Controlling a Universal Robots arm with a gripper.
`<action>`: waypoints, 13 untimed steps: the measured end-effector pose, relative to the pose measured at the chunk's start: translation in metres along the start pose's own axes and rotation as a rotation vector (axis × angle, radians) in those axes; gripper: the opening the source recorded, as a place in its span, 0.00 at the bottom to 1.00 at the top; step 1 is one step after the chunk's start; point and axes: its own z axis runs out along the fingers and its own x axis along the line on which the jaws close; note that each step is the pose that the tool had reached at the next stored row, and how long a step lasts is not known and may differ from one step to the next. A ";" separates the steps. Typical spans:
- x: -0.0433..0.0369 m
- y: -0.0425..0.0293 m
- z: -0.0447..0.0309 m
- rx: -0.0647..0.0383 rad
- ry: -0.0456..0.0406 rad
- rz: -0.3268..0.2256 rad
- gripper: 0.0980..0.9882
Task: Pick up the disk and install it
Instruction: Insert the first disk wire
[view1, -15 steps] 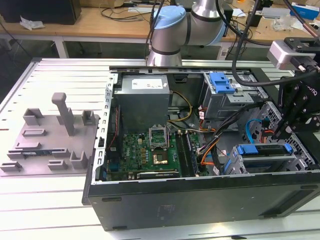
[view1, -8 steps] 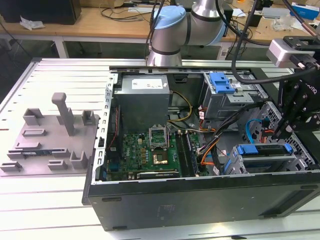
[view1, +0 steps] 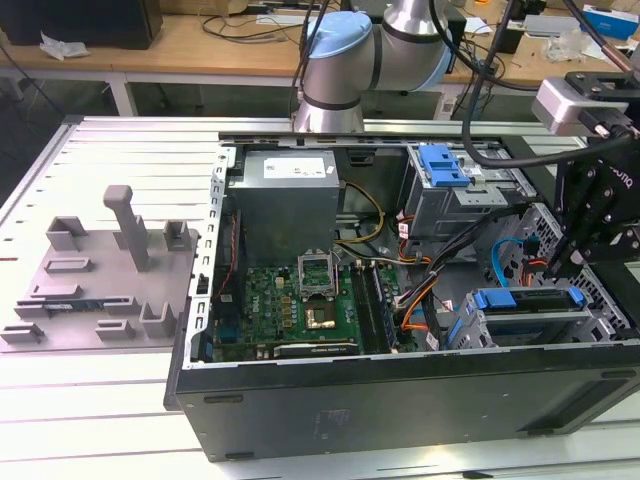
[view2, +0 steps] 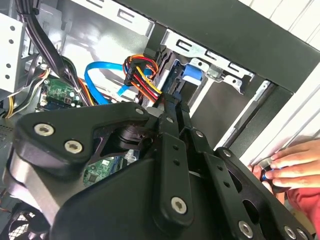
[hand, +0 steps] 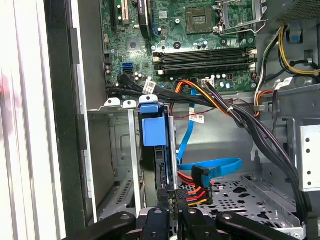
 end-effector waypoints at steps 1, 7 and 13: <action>-0.0009 -0.0001 -0.0001 0.000 0.0006 0.000 0.08; -0.0014 -0.0019 0.0014 0.000 0.0030 -0.005 0.08; -0.0015 -0.0020 0.0017 0.001 0.0064 -0.006 0.08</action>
